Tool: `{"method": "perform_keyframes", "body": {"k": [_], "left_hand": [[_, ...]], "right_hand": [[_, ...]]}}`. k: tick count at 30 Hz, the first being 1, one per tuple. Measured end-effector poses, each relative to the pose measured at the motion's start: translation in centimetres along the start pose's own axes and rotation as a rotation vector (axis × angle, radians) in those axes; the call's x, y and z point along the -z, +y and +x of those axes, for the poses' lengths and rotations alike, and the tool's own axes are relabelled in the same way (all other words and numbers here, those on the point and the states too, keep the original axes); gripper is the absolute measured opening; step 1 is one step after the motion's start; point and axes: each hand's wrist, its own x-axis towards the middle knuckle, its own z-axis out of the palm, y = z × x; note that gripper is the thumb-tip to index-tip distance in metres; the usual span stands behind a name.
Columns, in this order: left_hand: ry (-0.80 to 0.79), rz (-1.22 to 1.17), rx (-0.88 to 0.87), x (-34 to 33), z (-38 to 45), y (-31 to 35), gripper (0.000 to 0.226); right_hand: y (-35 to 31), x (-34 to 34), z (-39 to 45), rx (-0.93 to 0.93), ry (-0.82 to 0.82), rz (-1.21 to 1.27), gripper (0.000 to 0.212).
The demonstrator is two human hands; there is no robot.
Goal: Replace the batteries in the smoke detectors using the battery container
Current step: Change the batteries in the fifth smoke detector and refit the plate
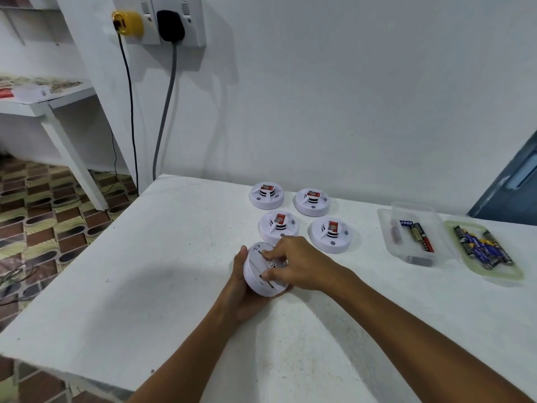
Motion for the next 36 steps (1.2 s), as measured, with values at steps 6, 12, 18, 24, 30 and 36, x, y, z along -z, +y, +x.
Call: {"method": "perform_keyframes", "body": {"k": [6,12,18,24,30,36], "left_hand": [[-0.064,0.063,-0.054,0.7,-0.1,-0.1,0.077],[-0.057,0.109,-0.039,1.6,0.2,-0.3,0.080],[-0.102,0.142,-0.045,1.9,0.3,-0.2,0.085],[-0.029,0.163,-0.032,1.5,0.2,-0.2,0.094],[0.046,0.171,-0.037,0.9,0.1,-0.1,0.071],[0.018,0.073,-0.019,0.2,0.2,-0.1,0.064]], "right_hand": [[0.3,-0.6,-0.4,0.010,0.076,0.047,0.074],[1.2,-1.8,-0.3,-0.016,0.056,0.002,0.066],[1.7,-2.3,0.0,-0.027,0.071,0.049,0.059],[1.8,-2.6,-0.1,-0.052,0.080,0.089,0.063],[1.3,-1.0,-0.7,-0.026,0.044,0.119,0.072],[0.9,1.2,-0.3,-0.087,-0.027,0.160,0.068]]}}
